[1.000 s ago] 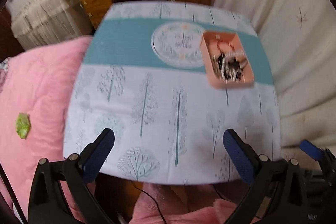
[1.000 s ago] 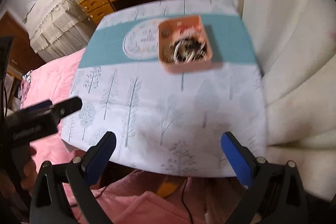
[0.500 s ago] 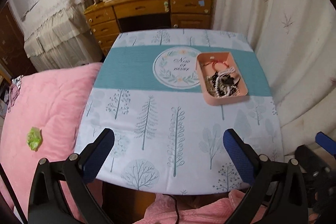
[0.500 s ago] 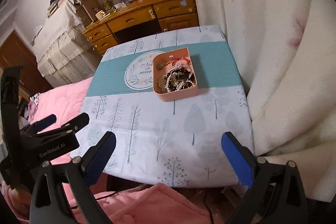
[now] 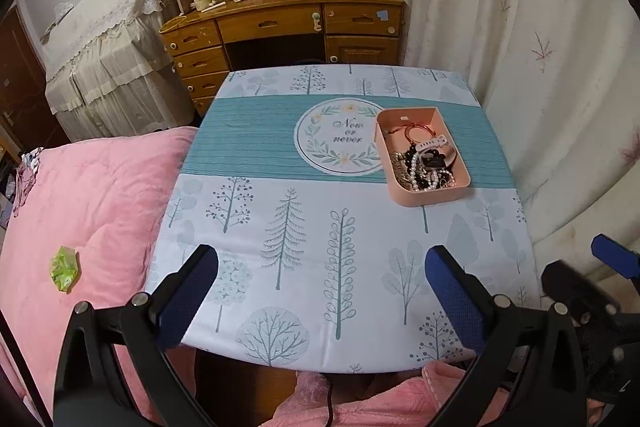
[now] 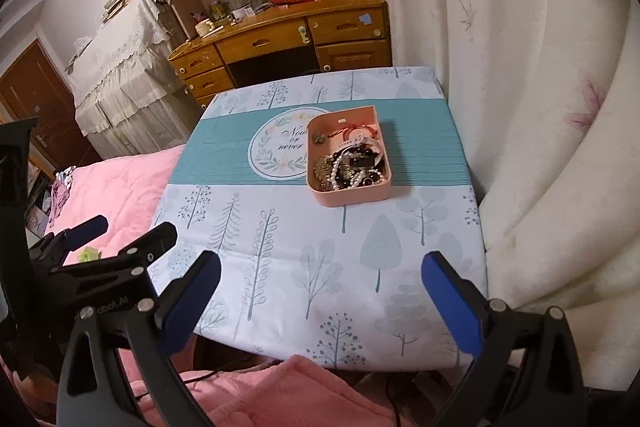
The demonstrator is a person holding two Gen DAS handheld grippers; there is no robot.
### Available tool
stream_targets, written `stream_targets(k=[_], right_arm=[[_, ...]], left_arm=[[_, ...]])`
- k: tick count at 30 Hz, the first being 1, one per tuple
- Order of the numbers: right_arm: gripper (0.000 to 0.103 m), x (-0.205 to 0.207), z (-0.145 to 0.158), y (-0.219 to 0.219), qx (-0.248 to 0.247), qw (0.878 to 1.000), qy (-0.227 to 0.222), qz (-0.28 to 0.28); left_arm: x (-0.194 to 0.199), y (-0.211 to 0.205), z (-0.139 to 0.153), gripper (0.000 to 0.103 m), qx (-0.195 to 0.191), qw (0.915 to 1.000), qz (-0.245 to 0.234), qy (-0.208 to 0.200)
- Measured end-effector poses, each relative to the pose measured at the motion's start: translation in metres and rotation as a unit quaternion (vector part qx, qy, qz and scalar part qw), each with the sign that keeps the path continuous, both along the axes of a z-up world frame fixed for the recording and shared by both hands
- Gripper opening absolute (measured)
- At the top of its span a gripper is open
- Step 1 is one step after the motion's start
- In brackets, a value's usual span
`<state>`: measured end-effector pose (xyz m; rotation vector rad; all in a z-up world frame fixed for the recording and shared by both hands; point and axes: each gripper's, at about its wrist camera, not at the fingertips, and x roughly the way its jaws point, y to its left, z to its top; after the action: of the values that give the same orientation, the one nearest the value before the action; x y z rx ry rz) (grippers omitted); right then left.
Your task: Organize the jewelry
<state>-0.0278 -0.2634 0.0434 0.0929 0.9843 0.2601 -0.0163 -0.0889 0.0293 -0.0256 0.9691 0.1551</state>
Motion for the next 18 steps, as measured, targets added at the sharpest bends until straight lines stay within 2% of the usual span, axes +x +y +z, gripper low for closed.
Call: stream_targets(k=[18], right_arm=[[0.101, 0.0016, -0.0061, 0.0115, -0.005, 1.0, 0.009, 0.029]], left_arm=[[-0.0031, 0.0005, -0.0038, 0.102, -0.004, 0.9999, 0.012, -0.003]])
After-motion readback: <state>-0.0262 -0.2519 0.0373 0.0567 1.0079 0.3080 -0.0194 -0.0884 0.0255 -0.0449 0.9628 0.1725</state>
